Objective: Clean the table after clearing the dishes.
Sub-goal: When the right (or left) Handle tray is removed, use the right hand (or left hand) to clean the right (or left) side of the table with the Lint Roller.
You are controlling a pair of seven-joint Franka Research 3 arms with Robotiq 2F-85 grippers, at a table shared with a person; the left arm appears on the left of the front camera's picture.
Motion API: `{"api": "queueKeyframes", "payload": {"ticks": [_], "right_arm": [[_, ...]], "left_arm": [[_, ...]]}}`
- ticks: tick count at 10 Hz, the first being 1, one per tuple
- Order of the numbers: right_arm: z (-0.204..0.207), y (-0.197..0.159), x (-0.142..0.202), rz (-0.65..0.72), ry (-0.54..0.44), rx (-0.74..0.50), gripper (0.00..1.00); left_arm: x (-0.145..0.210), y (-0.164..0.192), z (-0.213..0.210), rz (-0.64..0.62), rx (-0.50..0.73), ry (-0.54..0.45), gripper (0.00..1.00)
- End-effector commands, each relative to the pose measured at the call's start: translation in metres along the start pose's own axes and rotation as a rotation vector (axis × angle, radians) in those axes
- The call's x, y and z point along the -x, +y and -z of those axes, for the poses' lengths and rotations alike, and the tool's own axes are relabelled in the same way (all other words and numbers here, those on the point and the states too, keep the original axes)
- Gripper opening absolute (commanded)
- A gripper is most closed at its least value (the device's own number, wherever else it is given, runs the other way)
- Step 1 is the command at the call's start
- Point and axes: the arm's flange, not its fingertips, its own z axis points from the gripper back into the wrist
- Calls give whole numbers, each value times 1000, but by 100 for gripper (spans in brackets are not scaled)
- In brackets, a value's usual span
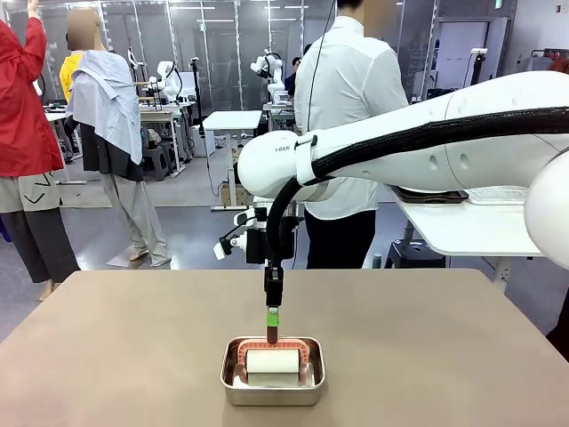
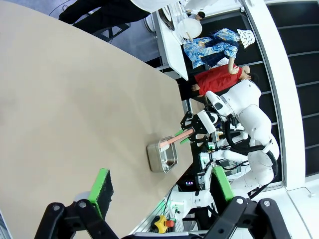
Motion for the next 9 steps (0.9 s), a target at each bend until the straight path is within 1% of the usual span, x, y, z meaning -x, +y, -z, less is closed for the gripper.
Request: {"api": "queueKeyframes", "payload": {"ticks": [1, 4, 5, 6, 7, 8, 9], "right_arm": [[4, 7, 2, 32, 1, -22, 0], [0, 12, 3, 44, 0, -15, 0], [-8, 22, 5, 111, 18, 10, 0], [-27, 43, 18, 210, -19, 67, 0], [-45, 67, 39, 317, -121, 131, 0], [-58, 88, 69, 452, -198, 170, 0], [-65, 104, 104, 635, -316, 201, 0]], "left_arm": [[2, -1, -3, 3, -10, 2, 100], [2, -1, -3, 3, -10, 2, 100], [2, -1, -3, 3, -10, 2, 100], [2, -1, -3, 3, -10, 2, 100], [2, -1, -3, 3, -10, 2, 100], [2, -1, -3, 3, -10, 2, 100], [2, -1, -3, 3, -10, 2, 100]]}}
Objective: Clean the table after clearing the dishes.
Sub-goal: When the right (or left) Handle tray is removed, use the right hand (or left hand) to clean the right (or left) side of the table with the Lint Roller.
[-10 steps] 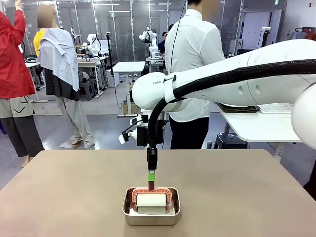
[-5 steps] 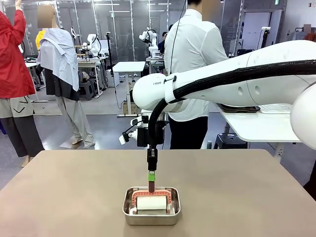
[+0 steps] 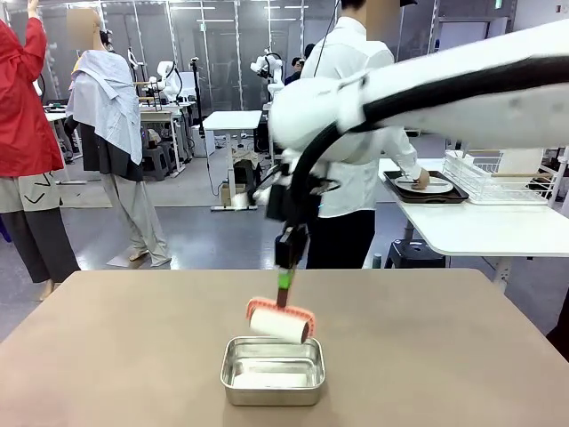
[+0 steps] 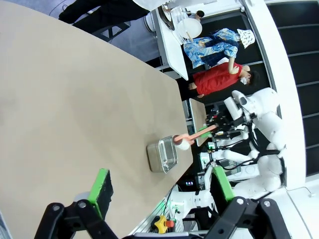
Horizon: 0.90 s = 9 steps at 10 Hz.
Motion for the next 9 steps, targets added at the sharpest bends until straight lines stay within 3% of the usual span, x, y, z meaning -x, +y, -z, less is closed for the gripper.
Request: {"api": "queueKeyframes", "payload": {"ticks": [1, 2, 4, 6, 7, 8, 9], "right_arm": [[0, 12, 100, 416, -205, 96, 0], [2, 5, 138, 596, -327, 86, 0], [18, -12, 202, 731, -629, -10, 0], [34, -33, 240, 903, -671, -132, 0], [39, -45, 250, 898, -716, -187, 0], [44, -56, 251, 792, -755, -255, 0], [38, -48, 264, 916, -617, -165, 0]], "left_arm": [[2, -1, -3, 3, -10, 2, 100], [2, -1, -3, 3, -10, 2, 100], [2, -1, -3, 3, -10, 2, 100], [2, -1, -3, 3, -10, 2, 100], [2, -1, -3, 3, -10, 2, 100], [2, -1, -3, 3, -10, 2, 100], [2, -1, -3, 3, -10, 2, 100]]}}
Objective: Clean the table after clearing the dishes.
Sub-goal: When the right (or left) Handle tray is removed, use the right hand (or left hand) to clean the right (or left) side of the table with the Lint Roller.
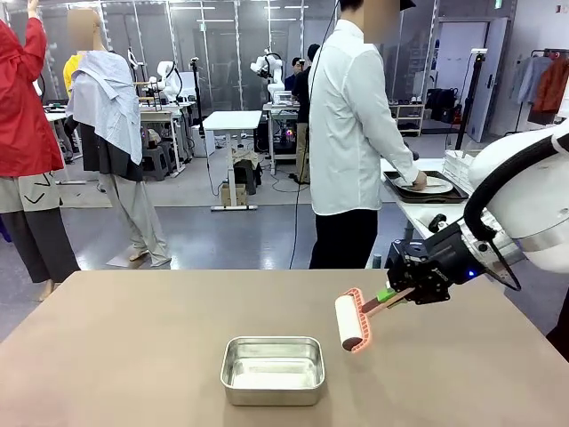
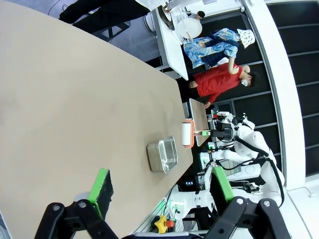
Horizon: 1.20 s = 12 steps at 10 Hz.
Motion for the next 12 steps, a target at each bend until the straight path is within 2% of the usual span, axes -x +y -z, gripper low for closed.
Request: {"api": "queueKeyframes", "payload": {"ticks": [1, 4, 5, 7, 12], "right_arm": [[-2, 7, 1, -13, 35, 68, 0], [-2, 7, 1, -13, 35, 68, 0], [2, 1, 2, -32, 29, 45, 21], [13, -3, -24, 46, 45, -7, 21], [47, -18, -47, 127, 87, -39, 21]], "left_arm": [[2, -1, -3, 3, -10, 1, 100], [2, -1, -3, 3, -10, 1, 100], [2, -1, -3, 3, -10, 1, 100], [2, -1, -3, 3, -10, 1, 100], [2, -1, -3, 3, -10, 1, 100]]}}
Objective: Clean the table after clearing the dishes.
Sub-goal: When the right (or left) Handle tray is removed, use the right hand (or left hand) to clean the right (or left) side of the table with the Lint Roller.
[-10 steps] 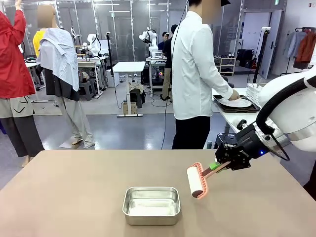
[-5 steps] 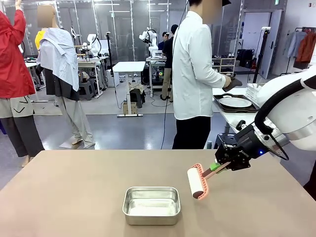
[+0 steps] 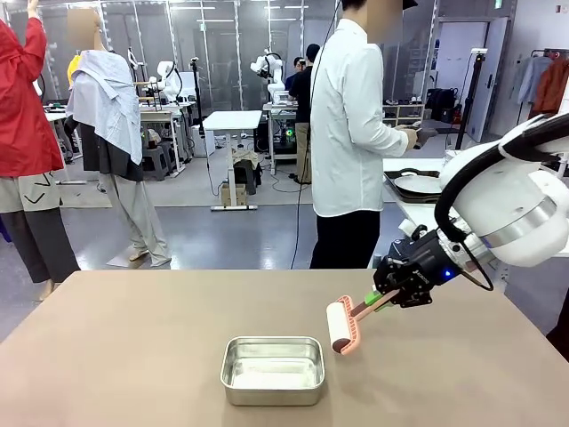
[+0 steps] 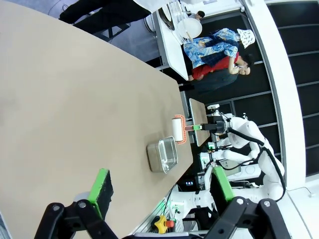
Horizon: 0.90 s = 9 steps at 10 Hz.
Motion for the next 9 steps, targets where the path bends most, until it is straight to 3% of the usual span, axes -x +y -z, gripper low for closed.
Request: {"api": "queueKeyframes", "payload": {"ticks": [1, 3, 5, 7, 9], "right_arm": [[12, 1, -11, 15, 8, -28, 21], [24, -12, -6, 11, -26, -9, 21], [32, -30, -2, -2, 11, -25, 21], [23, -49, 1, 97, 61, 29, 21], [1, -73, 6, 171, 47, 55, 21]], "left_arm": [[2, -1, -3, 3, -10, 2, 100], [2, -1, -3, 3, -10, 2, 100], [2, -1, -3, 3, -10, 2, 100], [2, -1, -3, 3, -10, 2, 100], [2, -1, -3, 3, -10, 2, 100]]}}
